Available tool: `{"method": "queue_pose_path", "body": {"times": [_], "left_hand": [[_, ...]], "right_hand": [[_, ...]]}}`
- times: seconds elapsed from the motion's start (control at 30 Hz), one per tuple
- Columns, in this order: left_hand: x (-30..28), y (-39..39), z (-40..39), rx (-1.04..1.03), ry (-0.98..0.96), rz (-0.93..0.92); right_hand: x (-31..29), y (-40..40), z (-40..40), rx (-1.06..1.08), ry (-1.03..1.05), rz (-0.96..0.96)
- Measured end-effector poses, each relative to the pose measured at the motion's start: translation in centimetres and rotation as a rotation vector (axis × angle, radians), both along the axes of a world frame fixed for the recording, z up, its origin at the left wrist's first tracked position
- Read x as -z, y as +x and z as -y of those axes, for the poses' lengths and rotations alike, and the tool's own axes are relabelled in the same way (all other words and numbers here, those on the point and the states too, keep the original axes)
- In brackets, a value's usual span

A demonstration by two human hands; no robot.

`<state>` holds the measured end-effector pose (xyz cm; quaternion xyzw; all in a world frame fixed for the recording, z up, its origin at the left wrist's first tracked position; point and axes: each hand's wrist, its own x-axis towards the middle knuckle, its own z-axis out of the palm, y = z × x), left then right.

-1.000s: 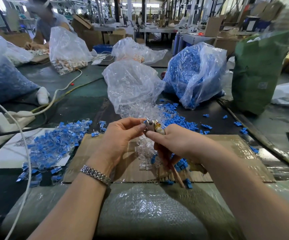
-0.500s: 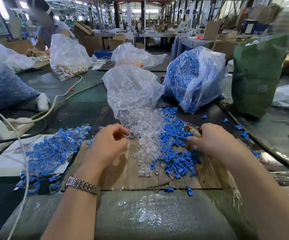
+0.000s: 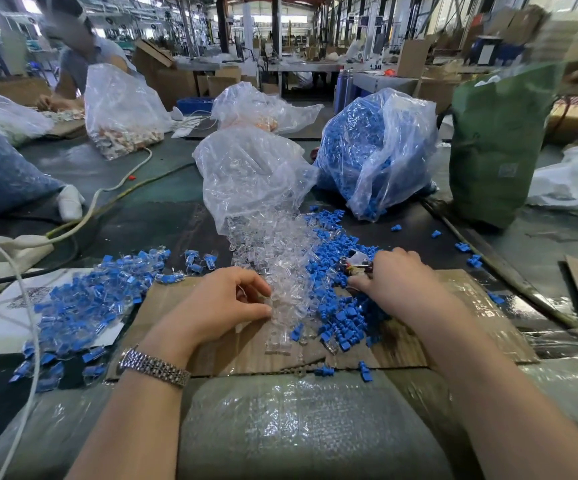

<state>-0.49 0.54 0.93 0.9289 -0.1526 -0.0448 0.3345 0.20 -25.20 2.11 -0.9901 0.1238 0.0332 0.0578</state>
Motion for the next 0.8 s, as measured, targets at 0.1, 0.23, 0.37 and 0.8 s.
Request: {"method": "queue_pose_path", "body": {"times": [0.1, 0.23, 0.37, 0.8], "left_hand": [[0.2, 0.0, 0.2, -0.018, 0.004, 0.016], [0.4, 0.1, 0.3, -0.056, -0.008, 0.053], [0.4, 0.1, 0.4, -0.085, -0.043, 0.076], [0.7, 0.2, 1.3, -0.148, -0.124, 0.113]], "right_hand": [[-0.5, -0.5, 0.1, -0.084, 0.020, 0.088], [-1.8, -1.0, -0.4, -0.288, 0.026, 0.063], [-1.6, -1.1, -1.4, -0.333, 0.014, 0.014], [-1.8, -0.3, -1.7, -0.254, 0.138, 0.202]]}}
